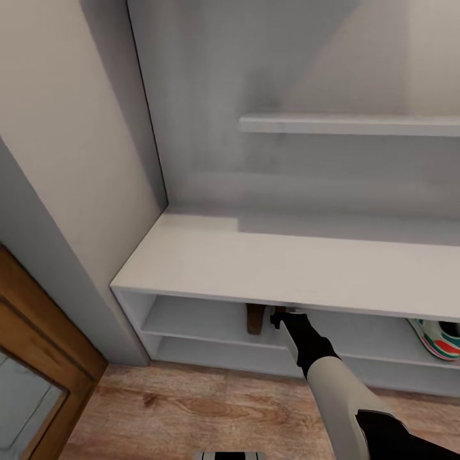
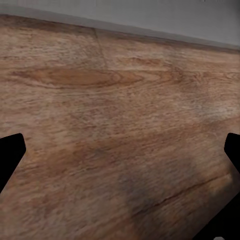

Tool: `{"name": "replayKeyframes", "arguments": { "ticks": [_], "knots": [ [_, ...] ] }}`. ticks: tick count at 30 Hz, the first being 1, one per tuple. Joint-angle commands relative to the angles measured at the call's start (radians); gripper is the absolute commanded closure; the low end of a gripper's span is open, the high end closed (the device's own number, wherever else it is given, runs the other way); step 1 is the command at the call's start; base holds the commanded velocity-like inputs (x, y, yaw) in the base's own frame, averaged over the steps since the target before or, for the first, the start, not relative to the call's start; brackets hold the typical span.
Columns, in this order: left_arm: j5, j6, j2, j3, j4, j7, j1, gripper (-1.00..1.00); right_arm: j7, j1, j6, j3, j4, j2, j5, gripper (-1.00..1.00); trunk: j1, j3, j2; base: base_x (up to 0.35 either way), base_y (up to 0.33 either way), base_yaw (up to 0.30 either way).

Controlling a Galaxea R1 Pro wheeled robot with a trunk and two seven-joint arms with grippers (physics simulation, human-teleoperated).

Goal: Pick up the two gym shoes and the two sandals from the corridor floor and place them onto the hallstand (shoe rack) in the corridor, making sure they are on the rack and not on the floor. Arrange them so the two gym shoes are next to each other and the two sandals are next to each other.

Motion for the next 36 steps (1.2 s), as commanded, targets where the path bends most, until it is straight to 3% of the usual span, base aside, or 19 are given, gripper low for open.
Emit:
{"name": "replayKeyframes", "arguments": {
  "ticks": [1,7,8,36],
  "knots": [
    [0.002,-0.004,0.000,0.001,0.001,-0.004,-0.001,-1.00,0.001,0.000,0.005,-0.006,-0.002,0.001,0.007,1.00,0.000,-0.001,0.000,0.059,0.000,0.000],
    [0.002,-0.004,0.000,0.002,0.001,-0.004,-0.001,-1.00,0.001,0.000,0.005,-0.006,-0.002,0.001,0.008,1.00,0.000,-0.001,0.000,0.015,0.000,0.000],
    [0.002,-0.004,0.000,0.002,0.001,-0.004,-0.001,-1.00,0.001,0.000,0.005,-0.006,-0.002,0.001,0.008,-1.00,0.000,-0.001,0.000,0.002,0.000,0.000],
    [0.011,-0.004,0.000,0.003,0.001,-0.009,-0.001,-1.00,0.001,0.000,0.006,-0.006,-0.002,0.001,0.009,-1.00,0.000,-0.001,0.000,-0.010,0.000,0.000]
  ]
}}
